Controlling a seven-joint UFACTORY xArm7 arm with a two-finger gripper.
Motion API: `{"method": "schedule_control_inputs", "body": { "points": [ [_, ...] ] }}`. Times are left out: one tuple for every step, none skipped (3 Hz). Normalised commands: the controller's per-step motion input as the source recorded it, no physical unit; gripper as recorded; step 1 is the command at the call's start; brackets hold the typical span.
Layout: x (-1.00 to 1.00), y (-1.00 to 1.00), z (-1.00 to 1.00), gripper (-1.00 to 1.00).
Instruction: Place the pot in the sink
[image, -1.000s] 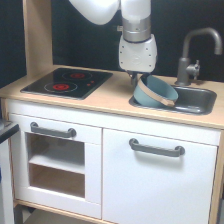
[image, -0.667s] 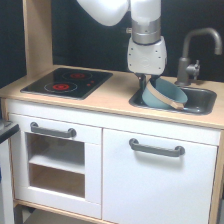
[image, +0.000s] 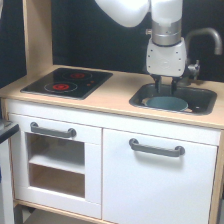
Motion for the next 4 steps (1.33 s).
{"method": "schedule_control_inputs", "body": {
  "points": [
    [1.0,0.51,-0.99,1.0],
    [1.0,0.66,-0.73,0.57],
    [1.0,0.65,-1.0,0.87],
    [1.0,0.44,-1.0,1.0]
  ]
}}
